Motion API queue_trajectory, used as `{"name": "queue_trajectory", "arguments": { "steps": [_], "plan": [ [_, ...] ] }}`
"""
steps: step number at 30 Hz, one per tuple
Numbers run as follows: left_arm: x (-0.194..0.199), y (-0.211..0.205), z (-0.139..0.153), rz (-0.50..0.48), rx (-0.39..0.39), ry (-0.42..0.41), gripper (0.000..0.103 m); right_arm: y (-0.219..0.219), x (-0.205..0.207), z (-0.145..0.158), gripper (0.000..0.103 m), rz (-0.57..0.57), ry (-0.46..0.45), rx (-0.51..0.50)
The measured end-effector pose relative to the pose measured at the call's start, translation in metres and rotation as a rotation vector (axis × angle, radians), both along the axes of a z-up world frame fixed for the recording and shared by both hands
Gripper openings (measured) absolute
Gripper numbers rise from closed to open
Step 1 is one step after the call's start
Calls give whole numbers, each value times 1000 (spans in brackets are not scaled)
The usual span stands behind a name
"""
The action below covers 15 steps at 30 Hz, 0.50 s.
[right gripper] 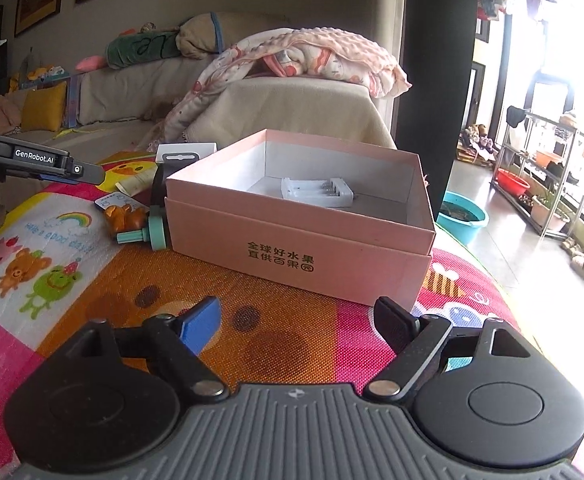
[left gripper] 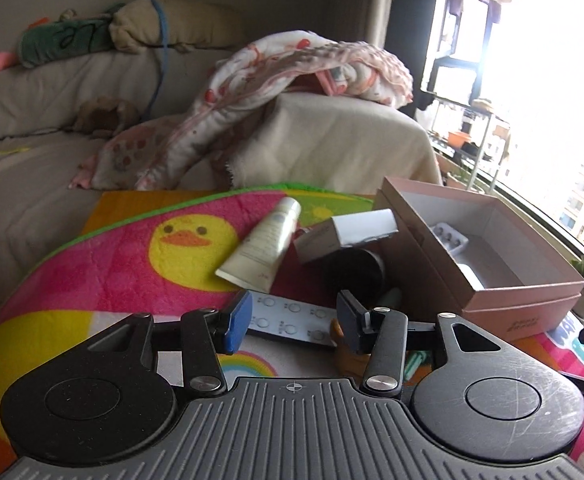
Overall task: Organize rigid objects
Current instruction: 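Grasp the white USB-C cable box with the right gripper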
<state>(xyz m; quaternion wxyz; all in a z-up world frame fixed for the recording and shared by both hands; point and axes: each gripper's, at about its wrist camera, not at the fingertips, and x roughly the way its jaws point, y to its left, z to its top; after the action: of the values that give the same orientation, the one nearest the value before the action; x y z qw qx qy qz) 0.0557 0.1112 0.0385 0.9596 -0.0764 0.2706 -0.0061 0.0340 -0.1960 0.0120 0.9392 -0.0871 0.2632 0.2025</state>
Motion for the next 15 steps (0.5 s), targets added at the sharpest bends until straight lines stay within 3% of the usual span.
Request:
{"name": "queue_trajectory", "arguments": {
  "steps": [3,8,15],
  "plan": [
    [4,-5,1,-42,-6,-24,52,0,1,0,84,-1,3,0],
    [12,-6,8,-26,-17,-48,52,0,1,-1,84,-2,8,-2],
    [14,-9,-1,-54,-31,-9,52,5,3,1,84,34,27,-3]
  ]
}}
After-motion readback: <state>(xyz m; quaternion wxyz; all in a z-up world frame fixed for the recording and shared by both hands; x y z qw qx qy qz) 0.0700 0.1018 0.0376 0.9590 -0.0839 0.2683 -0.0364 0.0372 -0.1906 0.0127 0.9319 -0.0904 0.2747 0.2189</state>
